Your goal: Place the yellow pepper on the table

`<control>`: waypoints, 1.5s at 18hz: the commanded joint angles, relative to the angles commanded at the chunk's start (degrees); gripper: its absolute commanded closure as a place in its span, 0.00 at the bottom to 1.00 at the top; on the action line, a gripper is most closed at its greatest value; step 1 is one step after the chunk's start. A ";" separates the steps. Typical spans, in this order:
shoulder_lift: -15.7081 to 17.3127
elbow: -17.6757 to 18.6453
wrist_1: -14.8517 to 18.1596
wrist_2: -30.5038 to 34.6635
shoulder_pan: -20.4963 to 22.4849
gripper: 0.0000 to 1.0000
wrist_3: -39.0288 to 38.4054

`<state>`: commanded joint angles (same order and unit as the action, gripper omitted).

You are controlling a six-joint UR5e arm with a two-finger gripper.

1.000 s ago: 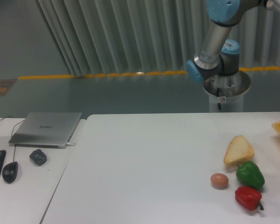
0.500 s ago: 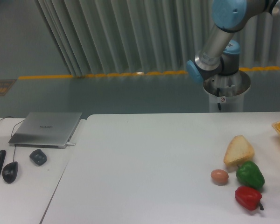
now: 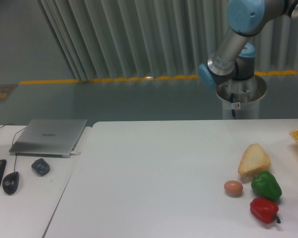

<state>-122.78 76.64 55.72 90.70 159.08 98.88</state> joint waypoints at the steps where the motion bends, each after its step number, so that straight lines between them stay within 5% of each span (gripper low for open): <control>1: -0.18 -0.09 0.00 0.00 0.09 0.00 0.00; 25: -2.73 -0.44 -1.58 0.26 0.00 0.00 -1.58; 27: -2.64 -0.35 -1.50 0.35 0.00 0.14 -1.58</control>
<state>-125.42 76.29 54.23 91.05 159.08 97.29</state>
